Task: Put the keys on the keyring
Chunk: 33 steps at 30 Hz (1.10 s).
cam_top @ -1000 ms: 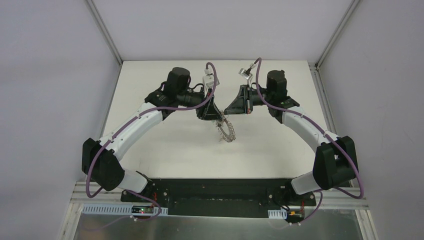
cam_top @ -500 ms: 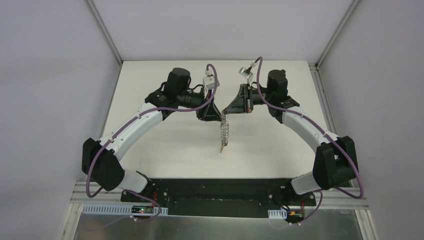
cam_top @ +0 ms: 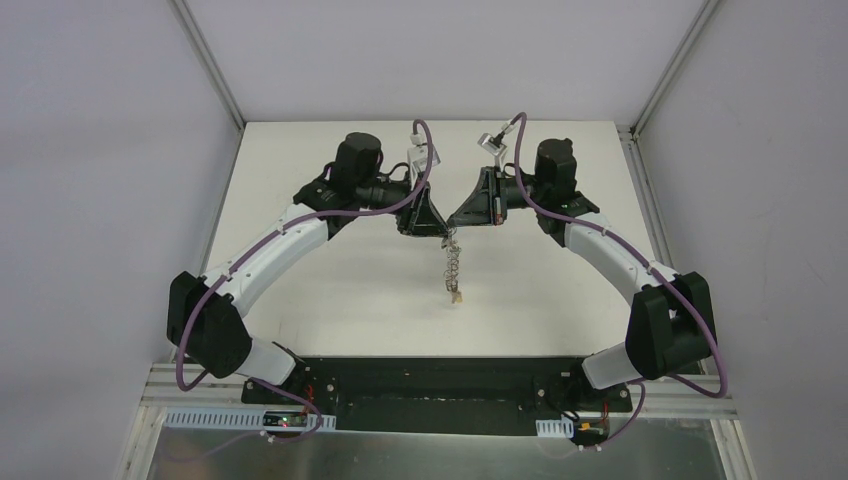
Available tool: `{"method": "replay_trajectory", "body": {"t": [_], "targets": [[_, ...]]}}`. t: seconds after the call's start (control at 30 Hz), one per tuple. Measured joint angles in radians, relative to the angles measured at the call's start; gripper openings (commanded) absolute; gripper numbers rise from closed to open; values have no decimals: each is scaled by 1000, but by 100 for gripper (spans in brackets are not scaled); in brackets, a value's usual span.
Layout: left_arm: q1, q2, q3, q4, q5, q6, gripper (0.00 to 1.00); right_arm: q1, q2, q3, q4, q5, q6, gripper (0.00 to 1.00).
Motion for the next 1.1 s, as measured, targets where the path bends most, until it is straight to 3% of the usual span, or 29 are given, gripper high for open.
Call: {"method": "replay_trajectory", "body": {"t": [0.3,0.57,1.1], "targets": [[0,7,0,45,15,-63,0,-2,0,0,7,-5,1,0],[1,22,0,64,25,-102,0,-9,0,-2,6,-7,0,0],[-26,130,318,-482,-105,114,0,11,-19,18,-159,6,-215,4]]}}
